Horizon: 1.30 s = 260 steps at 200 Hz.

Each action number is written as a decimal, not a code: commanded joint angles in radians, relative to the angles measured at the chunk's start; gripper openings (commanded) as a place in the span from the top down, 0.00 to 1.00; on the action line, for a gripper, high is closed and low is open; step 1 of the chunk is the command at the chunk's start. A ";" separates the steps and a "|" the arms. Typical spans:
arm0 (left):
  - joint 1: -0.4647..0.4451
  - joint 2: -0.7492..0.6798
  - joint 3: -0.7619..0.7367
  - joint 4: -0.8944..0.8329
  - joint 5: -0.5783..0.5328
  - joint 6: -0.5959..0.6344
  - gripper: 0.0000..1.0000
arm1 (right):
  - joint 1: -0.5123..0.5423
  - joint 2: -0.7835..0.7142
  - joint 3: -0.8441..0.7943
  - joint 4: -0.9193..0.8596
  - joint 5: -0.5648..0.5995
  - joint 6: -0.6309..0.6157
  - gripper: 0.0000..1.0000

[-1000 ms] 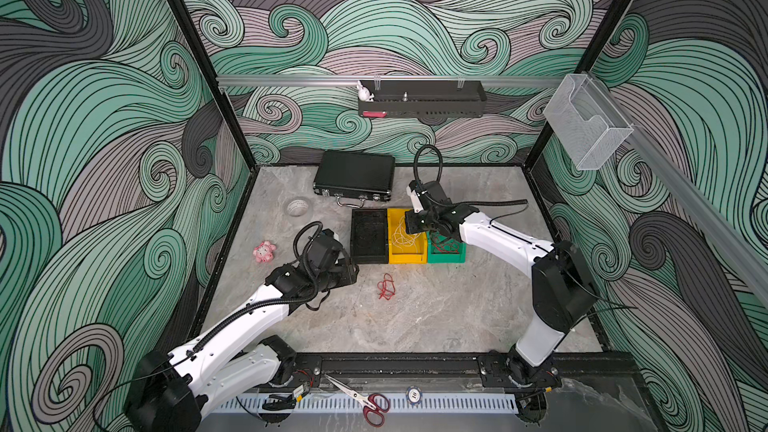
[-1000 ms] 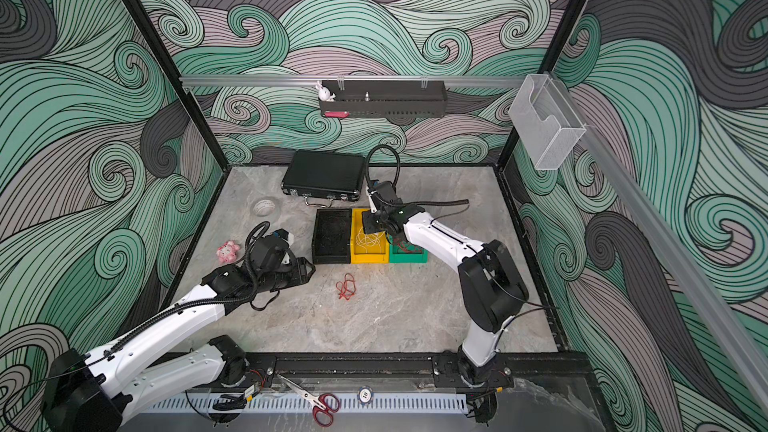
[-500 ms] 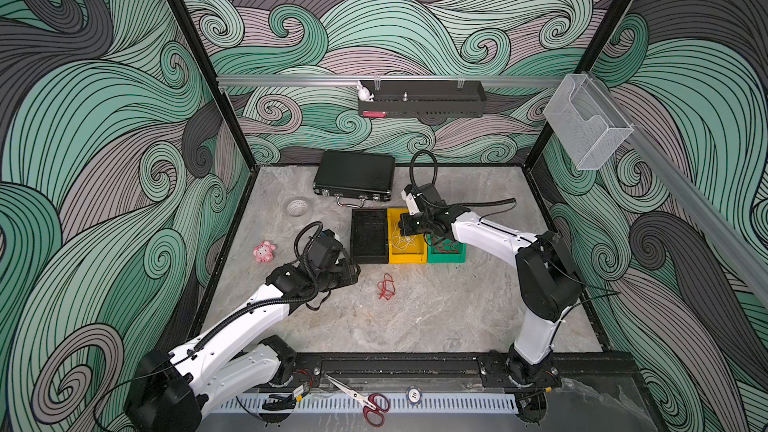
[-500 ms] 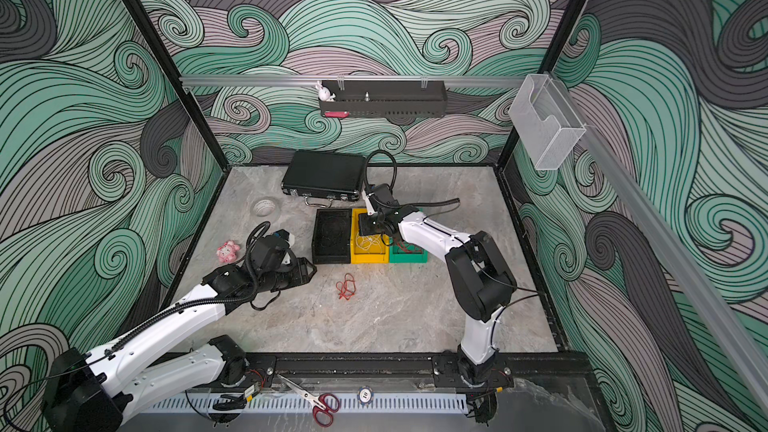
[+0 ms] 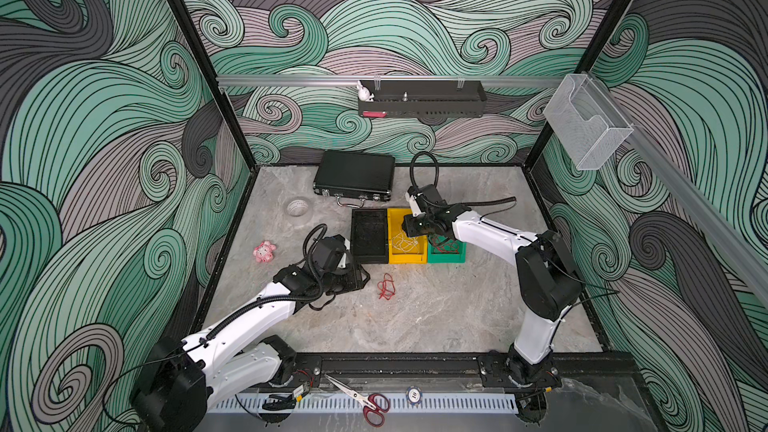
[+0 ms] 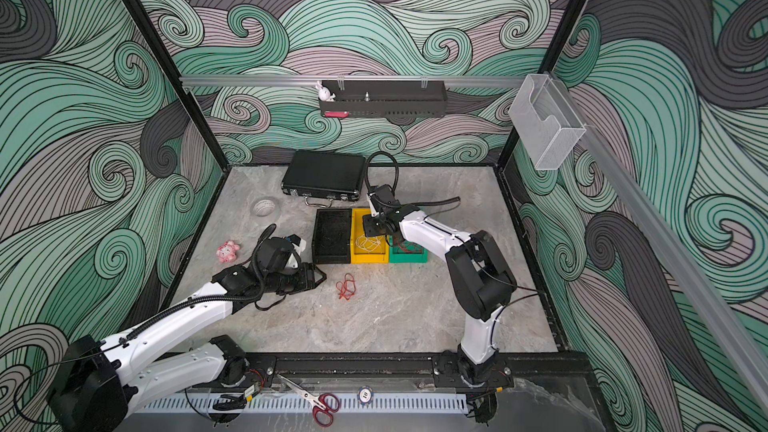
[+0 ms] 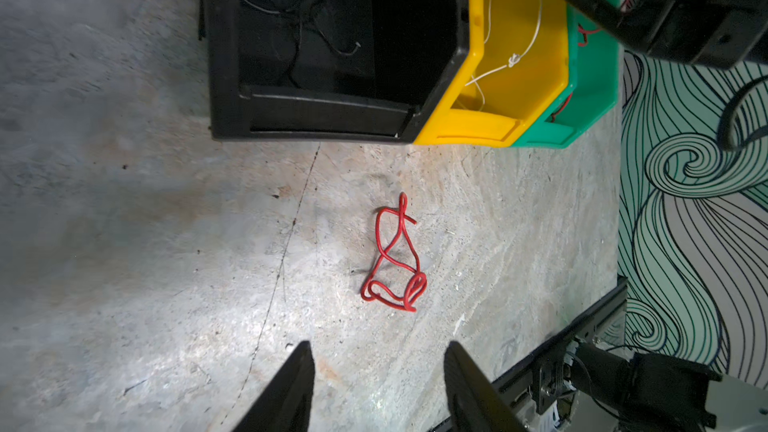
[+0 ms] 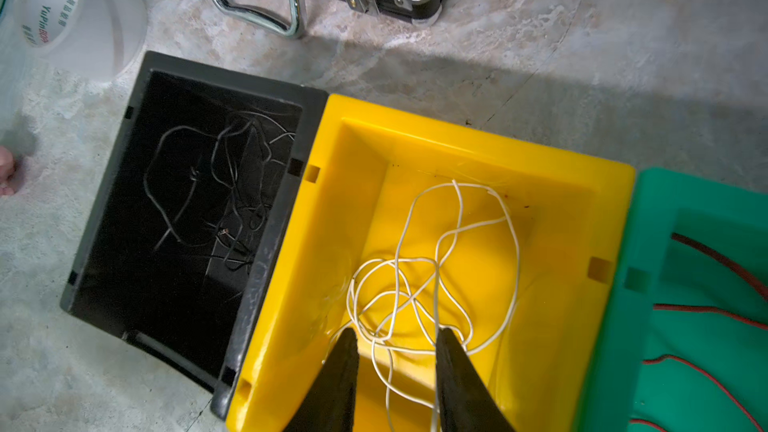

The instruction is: Untangle the cables

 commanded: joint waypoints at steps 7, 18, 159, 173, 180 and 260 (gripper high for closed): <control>-0.010 -0.020 -0.031 0.092 0.073 0.019 0.46 | -0.009 -0.123 -0.036 -0.002 0.038 -0.017 0.64; -0.015 -0.015 -0.045 0.120 0.088 0.014 0.46 | -0.016 -0.155 -0.052 -0.004 0.044 -0.017 0.64; -0.115 0.217 -0.035 0.306 0.069 0.038 0.51 | -0.042 -0.599 -0.494 0.059 -0.065 0.094 0.63; -0.116 0.245 -0.033 0.318 0.070 0.039 0.54 | -0.042 -0.622 -0.530 0.064 -0.085 0.112 0.63; -0.117 0.260 -0.029 0.322 0.073 0.040 0.56 | -0.040 -0.632 -0.550 0.071 -0.092 0.119 0.63; -0.122 0.313 -0.028 0.349 0.062 0.027 0.87 | -0.025 -0.638 -0.655 0.119 -0.120 0.159 0.64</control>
